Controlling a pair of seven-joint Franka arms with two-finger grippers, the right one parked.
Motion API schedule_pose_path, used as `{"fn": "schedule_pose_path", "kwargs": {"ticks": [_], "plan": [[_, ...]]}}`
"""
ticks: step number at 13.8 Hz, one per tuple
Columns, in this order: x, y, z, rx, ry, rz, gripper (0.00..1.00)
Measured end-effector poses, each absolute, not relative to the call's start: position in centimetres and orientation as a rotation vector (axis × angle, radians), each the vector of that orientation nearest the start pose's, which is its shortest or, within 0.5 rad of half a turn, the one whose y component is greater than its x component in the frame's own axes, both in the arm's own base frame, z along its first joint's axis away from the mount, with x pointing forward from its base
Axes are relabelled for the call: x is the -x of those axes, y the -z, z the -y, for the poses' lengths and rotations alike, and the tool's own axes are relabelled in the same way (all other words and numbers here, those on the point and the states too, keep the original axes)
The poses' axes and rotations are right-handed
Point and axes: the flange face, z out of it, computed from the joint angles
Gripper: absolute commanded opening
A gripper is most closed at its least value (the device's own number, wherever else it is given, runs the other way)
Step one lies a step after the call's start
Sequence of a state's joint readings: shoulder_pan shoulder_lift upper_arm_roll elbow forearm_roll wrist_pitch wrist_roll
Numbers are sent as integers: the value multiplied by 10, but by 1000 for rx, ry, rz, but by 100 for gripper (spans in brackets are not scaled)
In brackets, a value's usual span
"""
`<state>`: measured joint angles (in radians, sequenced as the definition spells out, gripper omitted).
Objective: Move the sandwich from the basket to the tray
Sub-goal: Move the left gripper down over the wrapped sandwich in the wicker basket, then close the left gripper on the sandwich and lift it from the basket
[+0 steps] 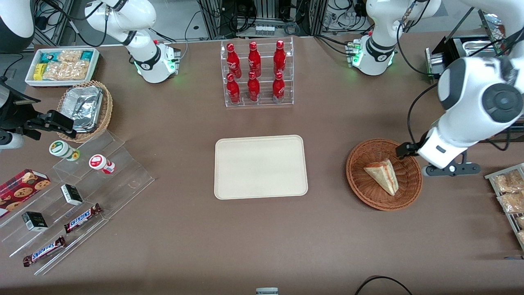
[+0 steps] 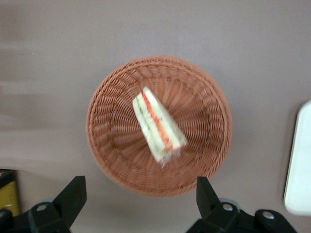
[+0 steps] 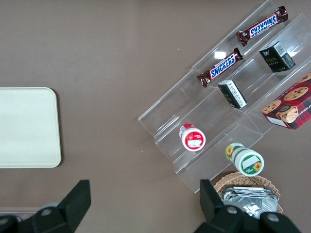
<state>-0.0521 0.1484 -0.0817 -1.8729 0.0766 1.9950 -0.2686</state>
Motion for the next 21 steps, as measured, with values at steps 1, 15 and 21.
{"fn": "schedule_pose_path", "kwargs": {"ticks": [1, 15, 21], "plan": [[-588, -415, 74, 3079, 15, 230, 100], [-560, -275, 73, 3040, 132, 818, 100], [-555, -257, 73, 3030, 81, 818, 99]]}}
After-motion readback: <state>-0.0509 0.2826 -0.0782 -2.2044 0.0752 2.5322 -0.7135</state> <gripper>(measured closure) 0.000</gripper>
